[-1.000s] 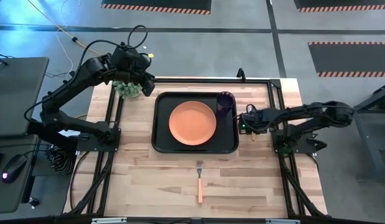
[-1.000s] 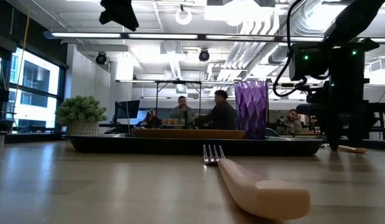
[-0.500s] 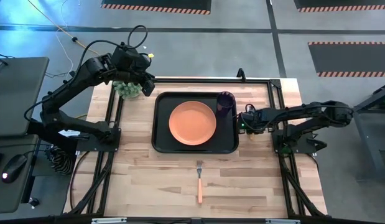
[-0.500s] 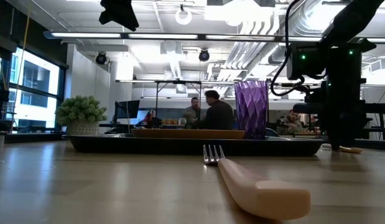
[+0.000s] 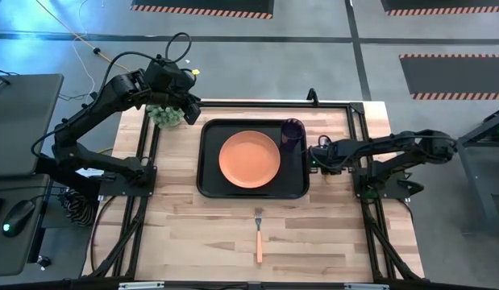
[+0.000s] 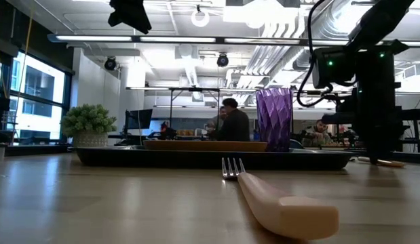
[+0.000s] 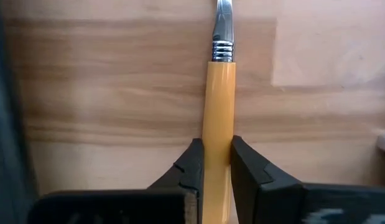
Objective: Pick and place plate/cup/fork/spoon on tray
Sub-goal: Put the yellow spoon to the left side of the orange plate on the black serving tray
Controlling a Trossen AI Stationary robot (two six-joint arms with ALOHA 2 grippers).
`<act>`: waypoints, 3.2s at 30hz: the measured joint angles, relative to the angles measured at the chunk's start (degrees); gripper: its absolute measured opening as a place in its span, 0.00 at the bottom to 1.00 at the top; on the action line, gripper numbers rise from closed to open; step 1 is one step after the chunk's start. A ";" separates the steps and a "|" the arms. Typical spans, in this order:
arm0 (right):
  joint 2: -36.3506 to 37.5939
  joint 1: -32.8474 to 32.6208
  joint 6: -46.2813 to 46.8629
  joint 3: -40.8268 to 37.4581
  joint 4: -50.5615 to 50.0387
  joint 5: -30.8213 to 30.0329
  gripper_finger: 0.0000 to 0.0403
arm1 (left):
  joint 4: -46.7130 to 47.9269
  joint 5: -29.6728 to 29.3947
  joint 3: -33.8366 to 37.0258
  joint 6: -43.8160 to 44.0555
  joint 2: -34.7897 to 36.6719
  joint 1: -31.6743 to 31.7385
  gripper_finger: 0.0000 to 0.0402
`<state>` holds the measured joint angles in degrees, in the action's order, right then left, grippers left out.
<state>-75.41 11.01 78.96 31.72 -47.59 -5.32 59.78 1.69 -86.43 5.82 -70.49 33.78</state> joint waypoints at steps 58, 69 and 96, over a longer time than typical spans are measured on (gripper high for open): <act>0.19 -12.64 18.18 43.14 -42.52 -13.22 0.07 | 0.64 -3.96 0.00 -1.51 -0.01 -0.01 0.22; 0.19 -12.51 15.00 50.10 -42.35 -19.26 0.07 | 0.67 -4.30 0.00 -1.44 -0.01 0.00 0.22; -1.60 -15.10 2.07 52.38 -14.34 -20.99 0.07 | 3.39 -8.93 0.00 -1.47 -0.01 0.00 0.29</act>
<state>-77.01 -4.09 81.03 84.09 -61.93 -26.31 63.16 -7.25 -86.43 4.35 -70.50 33.78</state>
